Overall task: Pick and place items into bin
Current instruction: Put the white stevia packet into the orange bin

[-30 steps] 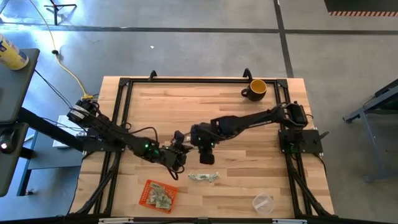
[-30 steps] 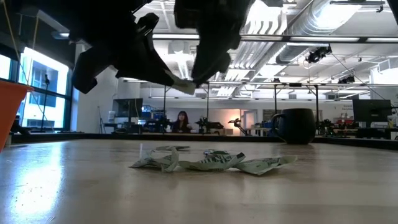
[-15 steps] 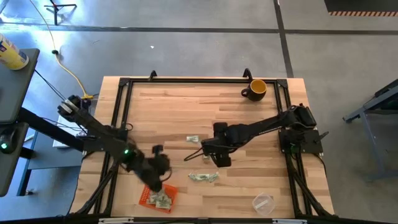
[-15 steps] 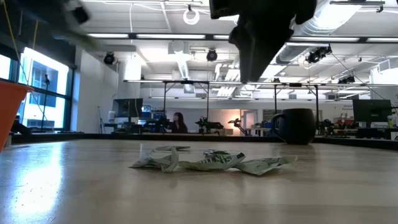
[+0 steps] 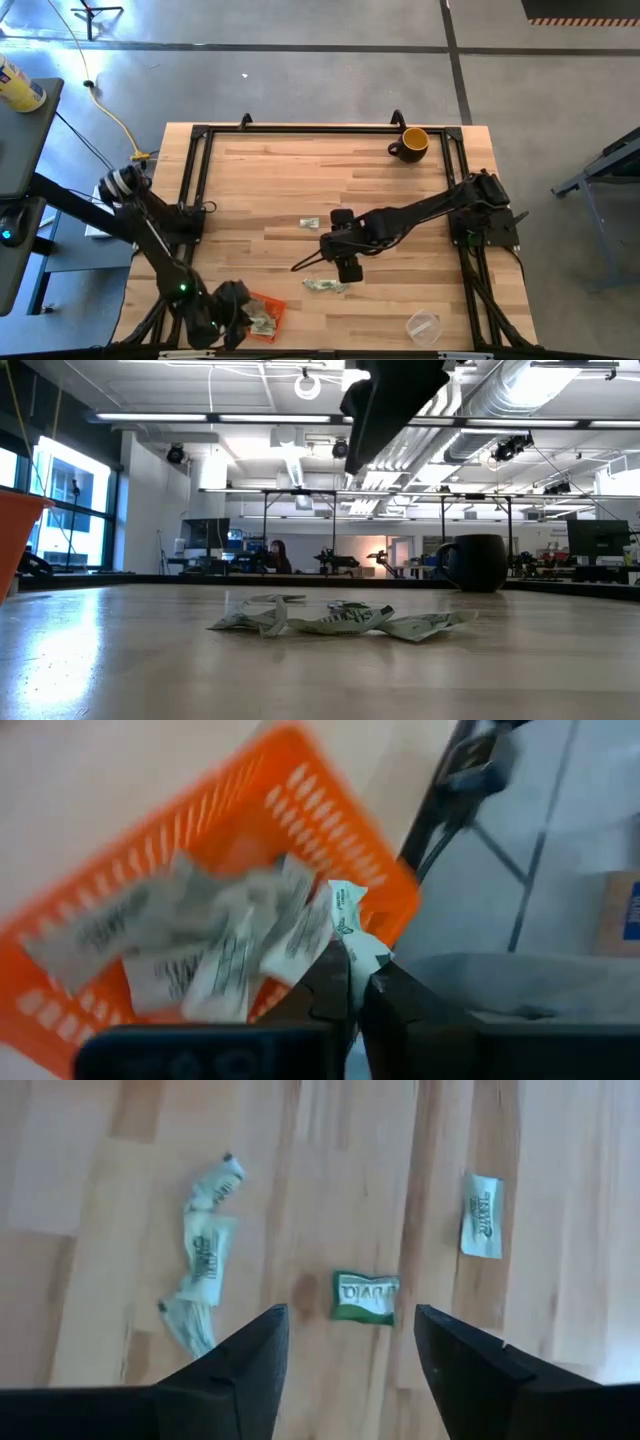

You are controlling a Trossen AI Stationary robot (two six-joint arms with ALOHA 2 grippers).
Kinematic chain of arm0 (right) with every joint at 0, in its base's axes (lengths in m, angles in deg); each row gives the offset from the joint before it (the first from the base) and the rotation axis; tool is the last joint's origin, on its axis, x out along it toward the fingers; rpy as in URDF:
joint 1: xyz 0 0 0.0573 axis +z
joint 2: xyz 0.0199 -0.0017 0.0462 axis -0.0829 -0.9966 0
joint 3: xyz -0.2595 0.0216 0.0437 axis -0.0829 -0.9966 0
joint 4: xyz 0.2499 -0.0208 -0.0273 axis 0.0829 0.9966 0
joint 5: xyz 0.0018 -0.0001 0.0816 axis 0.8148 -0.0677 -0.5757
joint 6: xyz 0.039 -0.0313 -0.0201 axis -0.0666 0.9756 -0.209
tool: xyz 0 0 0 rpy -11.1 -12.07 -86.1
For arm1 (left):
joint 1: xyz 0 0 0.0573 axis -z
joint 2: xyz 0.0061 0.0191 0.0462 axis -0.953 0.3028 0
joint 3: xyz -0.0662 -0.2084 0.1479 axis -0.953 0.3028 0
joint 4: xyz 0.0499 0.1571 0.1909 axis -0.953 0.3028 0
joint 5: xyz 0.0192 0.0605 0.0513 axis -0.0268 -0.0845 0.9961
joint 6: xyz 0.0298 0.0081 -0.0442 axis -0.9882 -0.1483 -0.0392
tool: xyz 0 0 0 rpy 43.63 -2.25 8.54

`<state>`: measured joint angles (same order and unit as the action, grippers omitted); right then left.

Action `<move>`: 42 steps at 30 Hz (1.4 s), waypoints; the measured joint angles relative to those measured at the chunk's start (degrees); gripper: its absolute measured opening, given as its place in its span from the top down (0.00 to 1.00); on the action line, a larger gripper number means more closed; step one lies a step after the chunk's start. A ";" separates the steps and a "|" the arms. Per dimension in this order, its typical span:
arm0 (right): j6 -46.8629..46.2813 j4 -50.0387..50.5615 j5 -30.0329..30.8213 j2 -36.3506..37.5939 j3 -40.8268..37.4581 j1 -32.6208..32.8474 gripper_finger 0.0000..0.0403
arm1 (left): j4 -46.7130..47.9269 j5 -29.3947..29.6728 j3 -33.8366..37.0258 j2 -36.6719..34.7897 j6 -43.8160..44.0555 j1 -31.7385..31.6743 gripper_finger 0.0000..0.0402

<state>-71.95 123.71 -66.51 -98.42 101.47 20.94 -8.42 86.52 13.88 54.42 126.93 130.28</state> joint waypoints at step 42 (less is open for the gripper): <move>8.79 -16.63 -9.72 -18.53 0.13 -18.46 0.49 | 40.23 19.23 0.00 -21.02 1.65 -0.17 0.45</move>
<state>-63.16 107.09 -76.24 -116.95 101.60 2.48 31.81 105.75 13.88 33.41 128.58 130.11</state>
